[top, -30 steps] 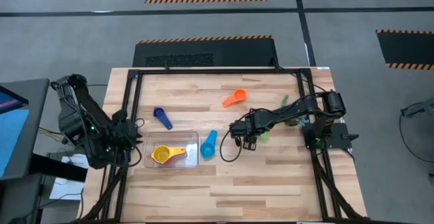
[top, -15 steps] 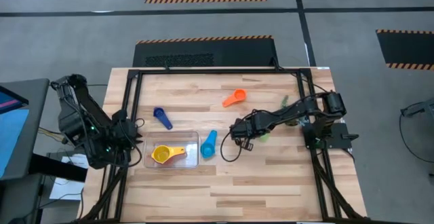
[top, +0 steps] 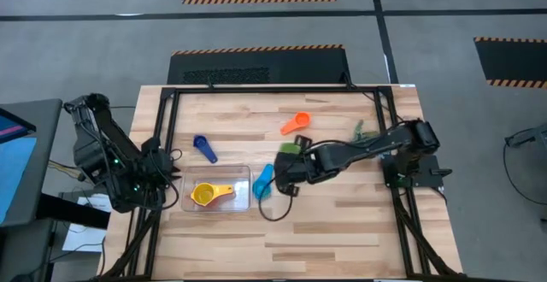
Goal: Nest measuring cups in basket
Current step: Stack the green measuring cup on the yellow measuring cup in the transparent bin
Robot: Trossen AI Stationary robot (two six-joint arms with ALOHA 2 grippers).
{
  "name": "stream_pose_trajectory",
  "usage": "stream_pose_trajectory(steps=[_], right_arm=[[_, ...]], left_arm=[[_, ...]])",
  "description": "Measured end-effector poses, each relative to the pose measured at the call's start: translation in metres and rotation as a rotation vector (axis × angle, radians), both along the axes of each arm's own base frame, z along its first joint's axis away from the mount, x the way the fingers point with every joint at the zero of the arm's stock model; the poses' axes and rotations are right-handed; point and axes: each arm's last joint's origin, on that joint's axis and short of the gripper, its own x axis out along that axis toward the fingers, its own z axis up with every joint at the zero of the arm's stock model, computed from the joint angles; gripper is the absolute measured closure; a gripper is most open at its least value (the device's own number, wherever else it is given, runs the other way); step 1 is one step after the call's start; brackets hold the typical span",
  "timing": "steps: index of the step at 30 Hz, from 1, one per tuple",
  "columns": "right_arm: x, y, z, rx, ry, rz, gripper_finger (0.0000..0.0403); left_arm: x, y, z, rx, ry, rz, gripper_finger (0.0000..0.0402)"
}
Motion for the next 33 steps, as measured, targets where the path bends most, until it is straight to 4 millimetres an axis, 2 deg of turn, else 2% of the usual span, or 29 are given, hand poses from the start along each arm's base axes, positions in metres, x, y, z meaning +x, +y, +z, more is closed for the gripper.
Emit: stream_pose_trajectory(steps=[7,10,13,18,20,24,29,33], right_arm=[[0.032,0.026,0.071,-0.047,-0.489,0.189,0.0394],[0.042,0.029,0.090,-0.091,-0.680,0.239,0.0394],[0.055,0.030,0.095,-0.136,-0.806,0.325,0.0394],[0.073,0.029,0.088,-0.154,-0.895,0.465,0.0394],[0.078,0.029,0.073,-0.138,-0.831,0.503,0.0394],[0.101,0.030,0.044,-0.091,-0.793,0.573,0.0394],[0.129,0.038,0.019,-0.079,-0.757,0.618,0.0394],[0.149,0.042,0.007,-0.124,-0.695,0.668,0.0394]], left_arm=[[0.001,0.001,0.001,0.044,-0.066,0.024,0.0327],[0.002,0.002,0.002,0.063,-0.092,0.033,0.0327],[0.002,0.002,0.002,0.074,-0.105,0.036,0.0327],[0.002,0.002,0.002,0.088,-0.110,0.029,0.0327],[0.002,0.003,0.002,0.097,-0.092,0.008,0.0327],[0.002,0.003,0.002,0.095,-0.081,-0.002,0.0327],[0.002,0.002,0.002,0.094,-0.082,-0.001,0.0327],[0.001,0.002,0.002,0.088,-0.074,-0.004,0.0326]])
